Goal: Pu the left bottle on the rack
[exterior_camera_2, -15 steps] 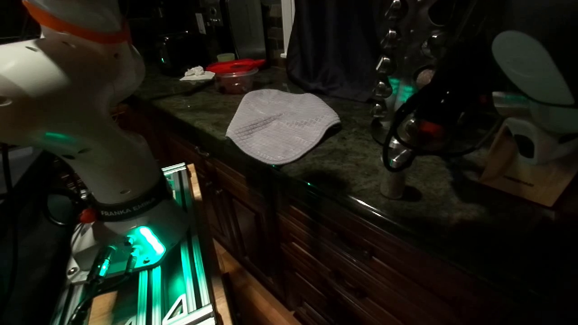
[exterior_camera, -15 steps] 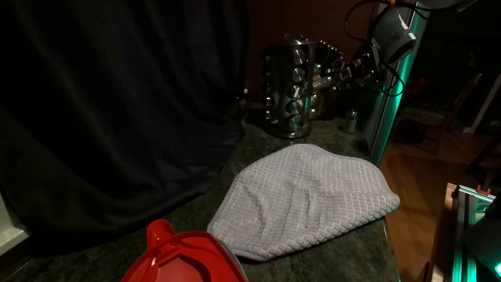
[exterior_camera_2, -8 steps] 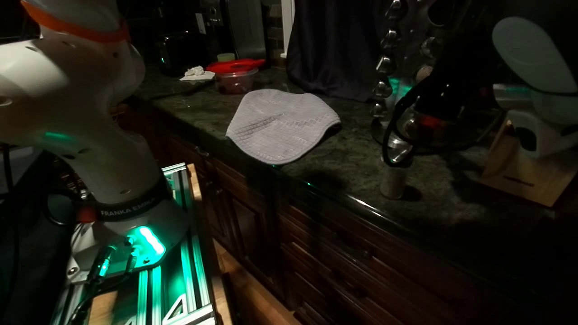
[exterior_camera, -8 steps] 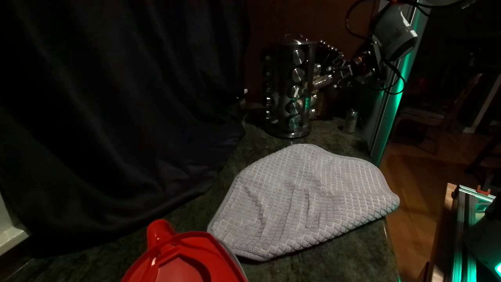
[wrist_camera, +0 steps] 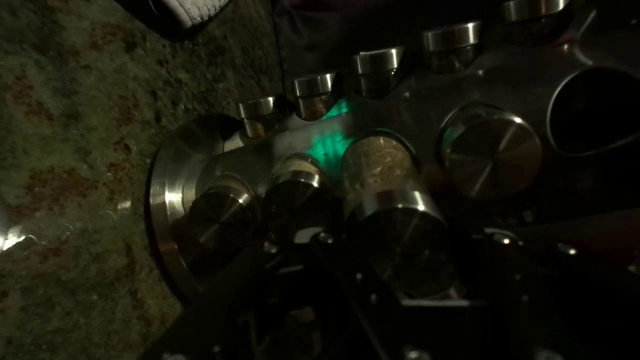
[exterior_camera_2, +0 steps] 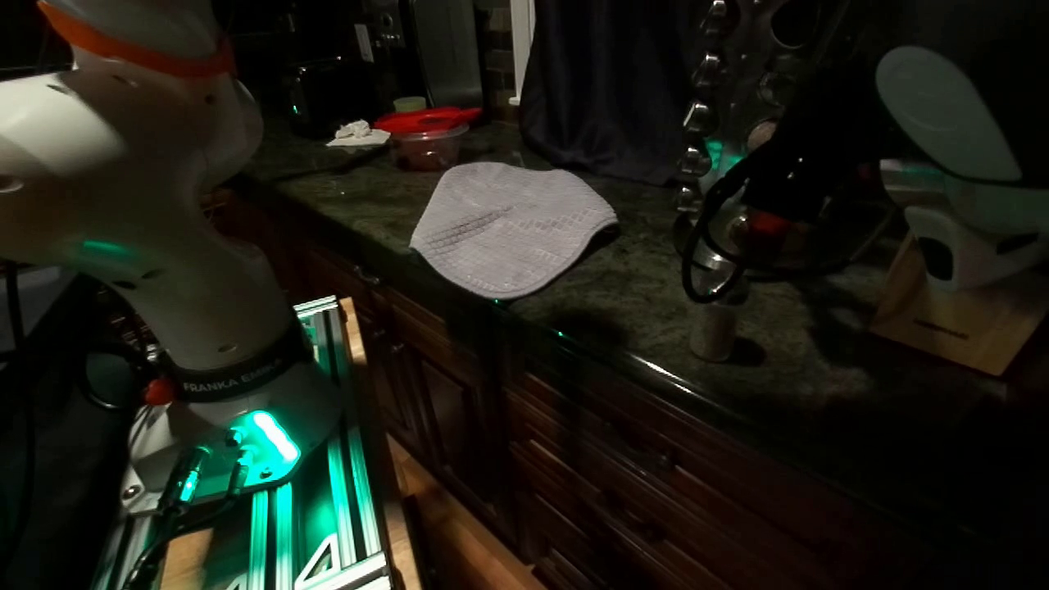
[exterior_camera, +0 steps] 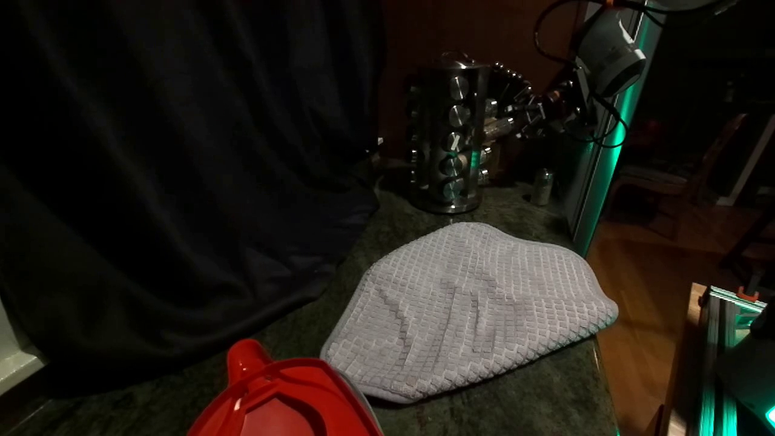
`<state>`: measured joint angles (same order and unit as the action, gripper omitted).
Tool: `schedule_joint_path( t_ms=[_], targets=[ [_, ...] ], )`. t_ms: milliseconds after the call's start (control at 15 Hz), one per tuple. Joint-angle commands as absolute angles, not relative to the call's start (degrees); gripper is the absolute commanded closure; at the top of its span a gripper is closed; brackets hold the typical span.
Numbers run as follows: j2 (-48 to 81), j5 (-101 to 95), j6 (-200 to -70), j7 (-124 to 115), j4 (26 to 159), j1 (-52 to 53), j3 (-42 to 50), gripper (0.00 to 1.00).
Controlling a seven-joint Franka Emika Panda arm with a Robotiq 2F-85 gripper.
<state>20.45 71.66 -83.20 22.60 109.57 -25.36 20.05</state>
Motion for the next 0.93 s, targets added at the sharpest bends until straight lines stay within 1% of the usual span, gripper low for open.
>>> schedule_joint_path(
  t_ms=[0,867],
  targets=[
    [19.3,73.0,-84.1,20.4,111.9,-25.2,20.1,0.76],
    [19.3,79.2,-83.3,17.1,113.0,-26.0,20.6,0.76]
  ],
)
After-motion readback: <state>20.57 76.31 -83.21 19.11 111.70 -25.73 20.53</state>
